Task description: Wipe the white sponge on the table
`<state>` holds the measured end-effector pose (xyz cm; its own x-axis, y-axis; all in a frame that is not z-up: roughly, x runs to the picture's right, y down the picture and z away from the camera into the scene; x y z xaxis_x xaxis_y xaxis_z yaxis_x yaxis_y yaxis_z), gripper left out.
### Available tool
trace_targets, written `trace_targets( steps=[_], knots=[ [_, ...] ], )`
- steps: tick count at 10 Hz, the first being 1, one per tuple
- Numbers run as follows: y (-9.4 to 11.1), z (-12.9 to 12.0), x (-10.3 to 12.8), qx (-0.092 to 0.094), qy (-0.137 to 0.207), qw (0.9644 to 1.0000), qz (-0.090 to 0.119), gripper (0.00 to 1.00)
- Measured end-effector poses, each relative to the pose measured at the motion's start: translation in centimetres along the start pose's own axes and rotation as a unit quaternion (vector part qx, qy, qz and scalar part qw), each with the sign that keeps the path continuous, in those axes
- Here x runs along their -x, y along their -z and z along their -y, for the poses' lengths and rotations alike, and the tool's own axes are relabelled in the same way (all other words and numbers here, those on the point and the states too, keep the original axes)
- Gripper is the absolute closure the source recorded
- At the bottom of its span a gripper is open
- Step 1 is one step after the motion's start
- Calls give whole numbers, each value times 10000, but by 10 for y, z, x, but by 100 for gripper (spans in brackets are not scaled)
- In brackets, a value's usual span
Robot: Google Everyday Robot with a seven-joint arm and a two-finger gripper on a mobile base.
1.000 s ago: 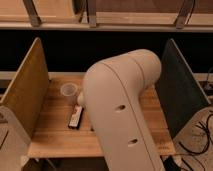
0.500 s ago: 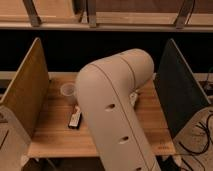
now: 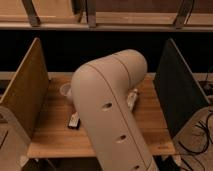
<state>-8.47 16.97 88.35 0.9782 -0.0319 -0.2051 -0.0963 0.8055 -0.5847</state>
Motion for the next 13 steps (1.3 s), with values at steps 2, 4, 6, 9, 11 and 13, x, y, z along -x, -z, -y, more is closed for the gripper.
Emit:
trace_targets(
  steps=[2, 4, 6, 9, 11, 13],
  knots=[
    [3, -31, -1, 123, 117, 9998, -80, 100],
    [-3, -56, -27, 312, -66, 9990, -305, 100],
    [-13, -71, -61, 488, -386, 9967, -526, 100],
    [-19, -52, -91, 443, -628, 9940, -775, 100],
    [-21, -24, -86, 315, -564, 9948, -783, 100],
    [-23, 0, -62, 206, -364, 9968, -680, 100]
  ],
)
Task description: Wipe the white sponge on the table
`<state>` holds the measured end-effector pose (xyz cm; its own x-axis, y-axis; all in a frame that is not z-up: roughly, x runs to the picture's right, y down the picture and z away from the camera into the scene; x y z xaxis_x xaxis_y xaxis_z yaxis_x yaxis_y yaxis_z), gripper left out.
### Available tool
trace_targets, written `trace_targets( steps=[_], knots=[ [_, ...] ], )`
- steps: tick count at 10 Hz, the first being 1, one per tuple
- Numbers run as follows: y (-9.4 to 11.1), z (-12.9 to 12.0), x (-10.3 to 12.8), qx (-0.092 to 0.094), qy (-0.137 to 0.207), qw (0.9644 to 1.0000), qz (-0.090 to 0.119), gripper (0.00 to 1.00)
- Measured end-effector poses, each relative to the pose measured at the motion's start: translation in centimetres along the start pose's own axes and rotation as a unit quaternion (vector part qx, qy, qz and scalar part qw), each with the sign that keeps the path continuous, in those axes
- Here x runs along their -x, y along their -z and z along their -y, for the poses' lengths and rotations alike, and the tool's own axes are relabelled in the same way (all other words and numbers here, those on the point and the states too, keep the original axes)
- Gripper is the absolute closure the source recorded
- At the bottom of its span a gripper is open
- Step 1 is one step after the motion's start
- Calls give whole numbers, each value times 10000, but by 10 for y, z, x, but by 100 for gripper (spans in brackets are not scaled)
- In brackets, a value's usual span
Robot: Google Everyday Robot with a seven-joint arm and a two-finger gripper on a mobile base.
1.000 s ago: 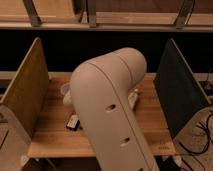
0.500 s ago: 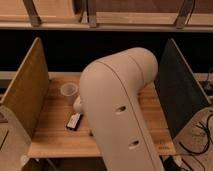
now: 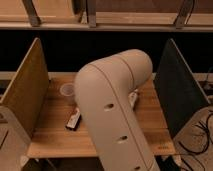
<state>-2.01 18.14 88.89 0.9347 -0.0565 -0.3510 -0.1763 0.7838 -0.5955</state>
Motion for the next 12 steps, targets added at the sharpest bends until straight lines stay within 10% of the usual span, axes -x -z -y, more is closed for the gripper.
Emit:
trace_targets(
  steps=[5, 12],
  knots=[
    [23, 1, 68, -119, 648, 9968, 463, 100],
    [17, -61, 29, 389, 878, 9952, -193, 100]
  ],
)
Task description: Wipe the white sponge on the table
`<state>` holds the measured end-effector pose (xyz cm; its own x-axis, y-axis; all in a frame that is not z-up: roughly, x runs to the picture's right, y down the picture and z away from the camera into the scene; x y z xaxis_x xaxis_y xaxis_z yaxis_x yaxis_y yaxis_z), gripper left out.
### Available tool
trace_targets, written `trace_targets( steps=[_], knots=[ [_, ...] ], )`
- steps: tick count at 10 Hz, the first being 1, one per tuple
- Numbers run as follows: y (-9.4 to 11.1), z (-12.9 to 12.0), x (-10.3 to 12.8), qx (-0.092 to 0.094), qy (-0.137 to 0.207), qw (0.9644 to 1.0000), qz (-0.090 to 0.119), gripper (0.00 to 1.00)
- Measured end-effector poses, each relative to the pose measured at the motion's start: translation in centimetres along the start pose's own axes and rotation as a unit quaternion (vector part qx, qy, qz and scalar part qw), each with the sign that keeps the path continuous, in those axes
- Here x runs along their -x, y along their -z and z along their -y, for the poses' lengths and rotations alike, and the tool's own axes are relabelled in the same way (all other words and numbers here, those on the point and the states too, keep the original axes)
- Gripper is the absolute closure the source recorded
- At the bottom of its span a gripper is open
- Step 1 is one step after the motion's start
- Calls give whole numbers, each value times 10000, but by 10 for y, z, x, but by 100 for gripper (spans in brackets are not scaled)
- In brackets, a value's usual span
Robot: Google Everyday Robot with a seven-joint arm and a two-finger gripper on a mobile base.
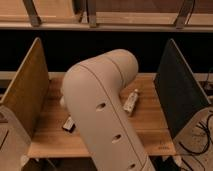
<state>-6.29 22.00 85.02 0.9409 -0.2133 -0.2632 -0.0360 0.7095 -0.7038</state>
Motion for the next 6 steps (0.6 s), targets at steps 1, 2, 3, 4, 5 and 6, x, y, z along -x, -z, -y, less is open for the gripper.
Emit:
trace_targets(
  steps=[1, 2, 3, 4, 5, 6],
  knots=[
    [-4, 0, -6, 70, -90, 9999, -23, 100],
    [-7, 3, -16, 109, -190, 9997, -78, 100],
    [-6, 14, -24, 70, -276, 9995, -127, 100],
    [-4, 28, -31, -19, -361, 9992, -151, 100],
    [-1, 39, -36, -95, -420, 9989, -191, 100],
    [0, 51, -39, -171, -462, 9986, -197, 100]
  ],
)
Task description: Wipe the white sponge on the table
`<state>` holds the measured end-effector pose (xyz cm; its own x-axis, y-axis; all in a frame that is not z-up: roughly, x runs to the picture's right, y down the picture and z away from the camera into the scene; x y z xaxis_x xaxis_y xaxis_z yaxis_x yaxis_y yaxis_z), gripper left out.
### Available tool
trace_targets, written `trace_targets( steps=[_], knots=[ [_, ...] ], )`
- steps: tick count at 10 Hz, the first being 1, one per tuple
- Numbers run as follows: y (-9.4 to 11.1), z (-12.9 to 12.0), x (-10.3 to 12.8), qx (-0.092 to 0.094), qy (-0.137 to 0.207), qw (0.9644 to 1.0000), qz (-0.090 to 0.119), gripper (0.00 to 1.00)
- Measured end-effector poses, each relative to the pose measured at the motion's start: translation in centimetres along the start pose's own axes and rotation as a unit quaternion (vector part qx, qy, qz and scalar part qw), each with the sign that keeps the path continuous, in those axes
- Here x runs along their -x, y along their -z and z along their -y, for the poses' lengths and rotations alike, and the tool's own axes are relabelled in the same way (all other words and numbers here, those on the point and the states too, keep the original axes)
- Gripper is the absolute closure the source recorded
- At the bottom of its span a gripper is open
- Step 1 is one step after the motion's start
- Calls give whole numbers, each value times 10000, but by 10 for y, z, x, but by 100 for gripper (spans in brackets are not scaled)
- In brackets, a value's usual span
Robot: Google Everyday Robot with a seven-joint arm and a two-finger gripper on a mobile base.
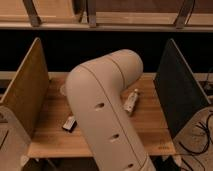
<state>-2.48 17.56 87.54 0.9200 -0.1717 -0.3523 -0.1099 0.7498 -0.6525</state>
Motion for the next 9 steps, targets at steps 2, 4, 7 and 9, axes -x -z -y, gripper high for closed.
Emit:
trace_targets(
  steps=[2, 4, 7, 9],
  knots=[
    [3, 18, 4, -122, -77, 9997, 172, 97],
    [15, 25, 16, -229, -119, 9983, 524, 79],
    [44, 16, 18, -425, -174, 9946, 928, 49],
    [53, 3, 10, -492, -168, 9942, 946, 29]
  ],
)
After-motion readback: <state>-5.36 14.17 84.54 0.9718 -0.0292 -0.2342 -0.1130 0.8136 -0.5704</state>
